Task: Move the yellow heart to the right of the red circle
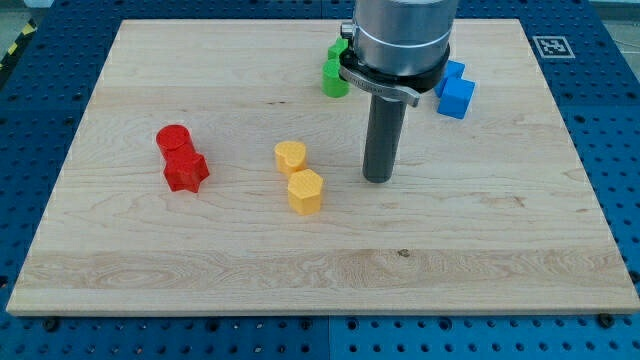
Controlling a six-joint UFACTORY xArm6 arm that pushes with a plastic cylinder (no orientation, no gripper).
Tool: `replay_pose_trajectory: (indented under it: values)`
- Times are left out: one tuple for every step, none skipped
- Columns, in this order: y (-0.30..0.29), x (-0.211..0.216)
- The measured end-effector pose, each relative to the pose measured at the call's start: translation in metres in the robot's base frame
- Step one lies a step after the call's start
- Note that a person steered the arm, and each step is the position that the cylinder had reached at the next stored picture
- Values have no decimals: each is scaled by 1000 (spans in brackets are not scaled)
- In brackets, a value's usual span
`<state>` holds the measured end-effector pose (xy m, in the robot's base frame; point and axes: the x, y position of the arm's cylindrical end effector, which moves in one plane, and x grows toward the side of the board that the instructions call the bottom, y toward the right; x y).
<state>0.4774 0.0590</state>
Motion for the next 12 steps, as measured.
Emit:
replay_pose_trajectory:
  values:
    - [0,0]
    - [0,8]
    - [-3,19]
    - [-4,18]
    - [-28,6]
    - [-51,-1]
    - [-84,-2]
    - [-107,-16]
    - [-128,-22]
    - [-128,-26]
    - [-105,-44]
    - [-135,-45]
